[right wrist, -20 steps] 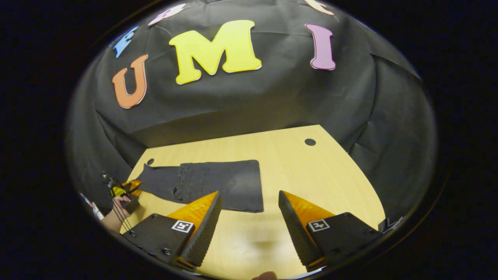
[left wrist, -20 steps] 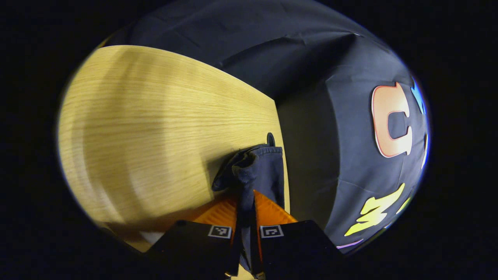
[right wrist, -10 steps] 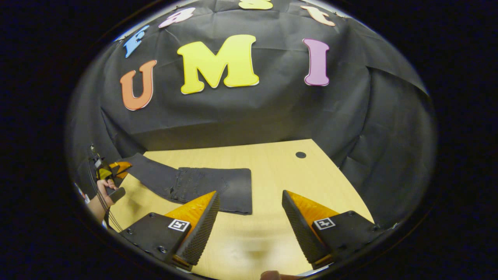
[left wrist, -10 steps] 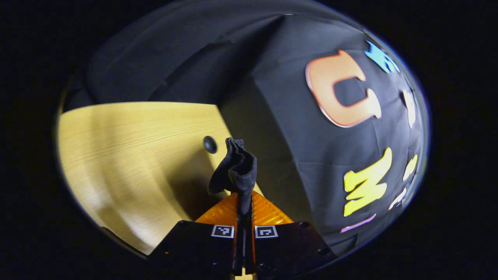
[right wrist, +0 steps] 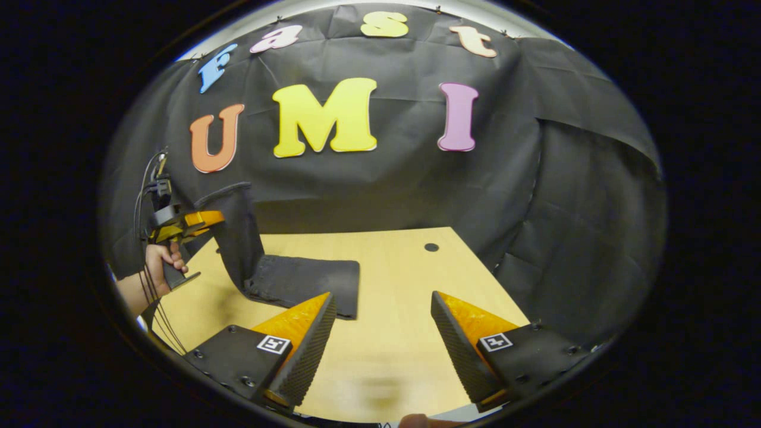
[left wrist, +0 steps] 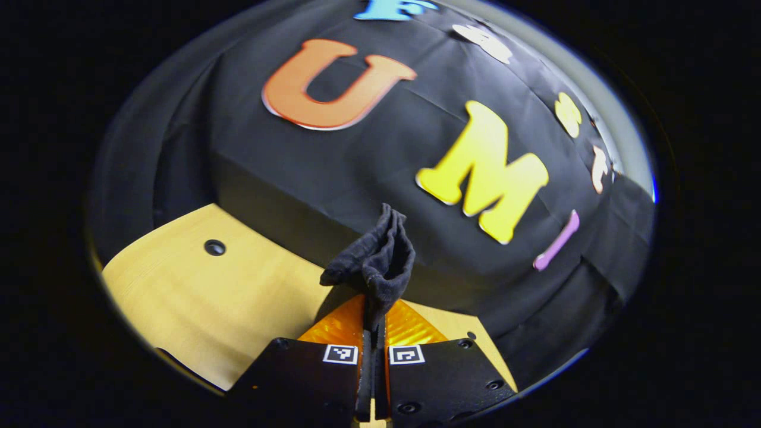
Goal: Grasp the waist and the cuffs of the jeans and fold them to make the two legs overlap; first hold the waist and fold one-third of the jeans toward the cuffs, then hold the cuffs and fold the remaining one-third in the same direction to finish folding.
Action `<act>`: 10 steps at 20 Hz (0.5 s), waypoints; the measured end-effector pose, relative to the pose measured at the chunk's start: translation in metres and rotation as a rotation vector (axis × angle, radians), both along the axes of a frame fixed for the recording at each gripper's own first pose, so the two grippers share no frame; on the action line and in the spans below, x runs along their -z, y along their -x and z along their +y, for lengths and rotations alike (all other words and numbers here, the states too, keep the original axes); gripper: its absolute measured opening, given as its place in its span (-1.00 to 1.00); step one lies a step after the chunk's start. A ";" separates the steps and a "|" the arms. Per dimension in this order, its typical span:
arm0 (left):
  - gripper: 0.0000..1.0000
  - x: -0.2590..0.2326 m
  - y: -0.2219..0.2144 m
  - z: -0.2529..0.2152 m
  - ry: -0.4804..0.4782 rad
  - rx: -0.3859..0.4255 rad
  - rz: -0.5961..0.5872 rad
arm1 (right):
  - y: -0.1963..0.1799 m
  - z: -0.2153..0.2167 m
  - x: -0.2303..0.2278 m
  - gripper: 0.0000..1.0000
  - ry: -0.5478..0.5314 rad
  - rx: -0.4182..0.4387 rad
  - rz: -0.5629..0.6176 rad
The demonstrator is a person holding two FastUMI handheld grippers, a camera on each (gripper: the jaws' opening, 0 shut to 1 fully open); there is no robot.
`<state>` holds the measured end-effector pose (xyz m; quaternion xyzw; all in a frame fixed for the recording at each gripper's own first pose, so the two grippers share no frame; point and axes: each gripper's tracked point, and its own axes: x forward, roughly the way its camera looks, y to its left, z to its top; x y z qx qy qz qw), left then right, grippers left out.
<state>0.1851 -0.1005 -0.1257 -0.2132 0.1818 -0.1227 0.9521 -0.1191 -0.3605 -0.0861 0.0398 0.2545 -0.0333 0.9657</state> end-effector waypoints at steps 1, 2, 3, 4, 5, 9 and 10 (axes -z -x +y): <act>-0.89 0.009 0.007 -0.022 -0.036 0.036 -0.002 | 0.006 -0.013 0.001 0.98 0.002 0.029 0.004; -0.89 0.020 0.009 -0.043 -0.056 0.068 -0.002 | 0.013 -0.026 0.003 0.89 0.000 0.059 0.012; -0.89 0.037 0.003 -0.062 -0.080 0.099 0.009 | 0.021 -0.037 0.005 0.89 0.001 0.089 0.021; -0.89 0.058 -0.006 -0.079 -0.113 0.127 0.030 | 0.027 -0.051 0.008 0.89 0.005 0.120 0.032; -0.89 0.071 -0.014 -0.089 -0.137 0.138 0.045 | 0.033 -0.061 0.011 0.89 0.011 0.139 0.040; -0.89 0.143 -0.012 -0.122 -0.240 0.150 0.124 | 0.046 -0.082 0.026 0.89 0.028 0.174 0.093; -0.89 0.155 -0.009 -0.125 -0.250 0.142 0.158 | 0.045 -0.083 0.030 0.98 0.027 0.173 0.104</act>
